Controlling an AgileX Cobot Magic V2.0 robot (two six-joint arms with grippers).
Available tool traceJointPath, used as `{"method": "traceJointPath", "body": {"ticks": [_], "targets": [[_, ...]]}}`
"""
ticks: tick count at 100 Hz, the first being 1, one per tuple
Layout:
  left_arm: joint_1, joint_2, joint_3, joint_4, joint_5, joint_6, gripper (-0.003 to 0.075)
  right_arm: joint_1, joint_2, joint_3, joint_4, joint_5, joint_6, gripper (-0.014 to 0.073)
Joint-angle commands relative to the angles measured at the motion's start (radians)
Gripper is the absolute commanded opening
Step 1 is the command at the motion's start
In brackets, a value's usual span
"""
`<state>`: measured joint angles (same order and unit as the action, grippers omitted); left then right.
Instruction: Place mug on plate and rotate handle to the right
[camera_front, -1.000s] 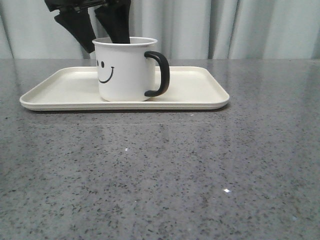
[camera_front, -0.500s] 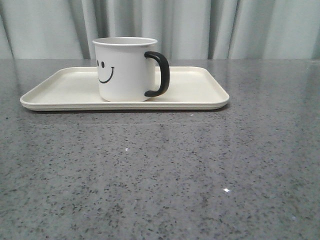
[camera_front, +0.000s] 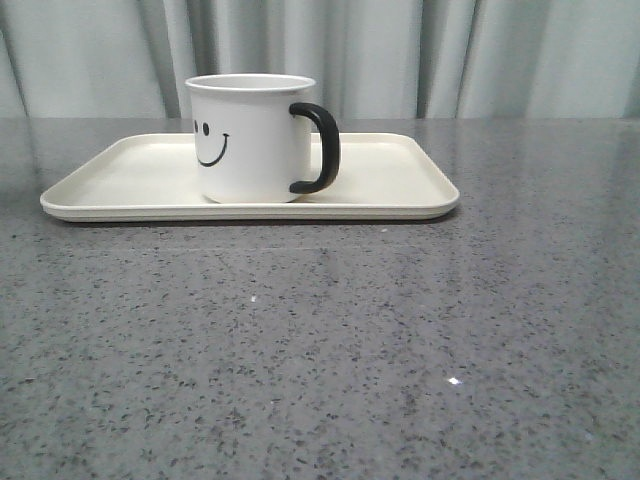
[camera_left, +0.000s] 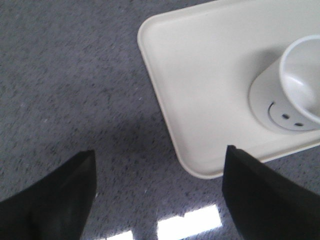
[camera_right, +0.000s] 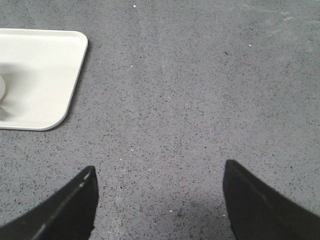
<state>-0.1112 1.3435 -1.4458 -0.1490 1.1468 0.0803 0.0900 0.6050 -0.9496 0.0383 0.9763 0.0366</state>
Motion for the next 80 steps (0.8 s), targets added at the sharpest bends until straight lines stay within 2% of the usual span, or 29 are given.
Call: {"method": "traceJointPath", "body": {"ticks": [1,22,49,80], "targets": [[0.038,-0.129,0.086,-0.010,-0.083,-0.008,0.0514,-0.001,0.010,-0.029,0.001,-0.075,-0.005,0.0531],[0.104,-0.363,0.332,-0.008,-0.130,-0.008,0.0514,-0.001,0.010,-0.029,0.001,-0.075,-0.005,0.0531],[0.111,-0.618,0.560,-0.008,-0.134,-0.032,0.0514,-0.001,0.010,-0.029,0.001,-0.074,-0.005,0.0531],[0.111,-0.747,0.624,-0.008,-0.134,-0.032,0.0514,-0.001,0.010,-0.029,0.004,-0.100,-0.005,0.0531]]}}
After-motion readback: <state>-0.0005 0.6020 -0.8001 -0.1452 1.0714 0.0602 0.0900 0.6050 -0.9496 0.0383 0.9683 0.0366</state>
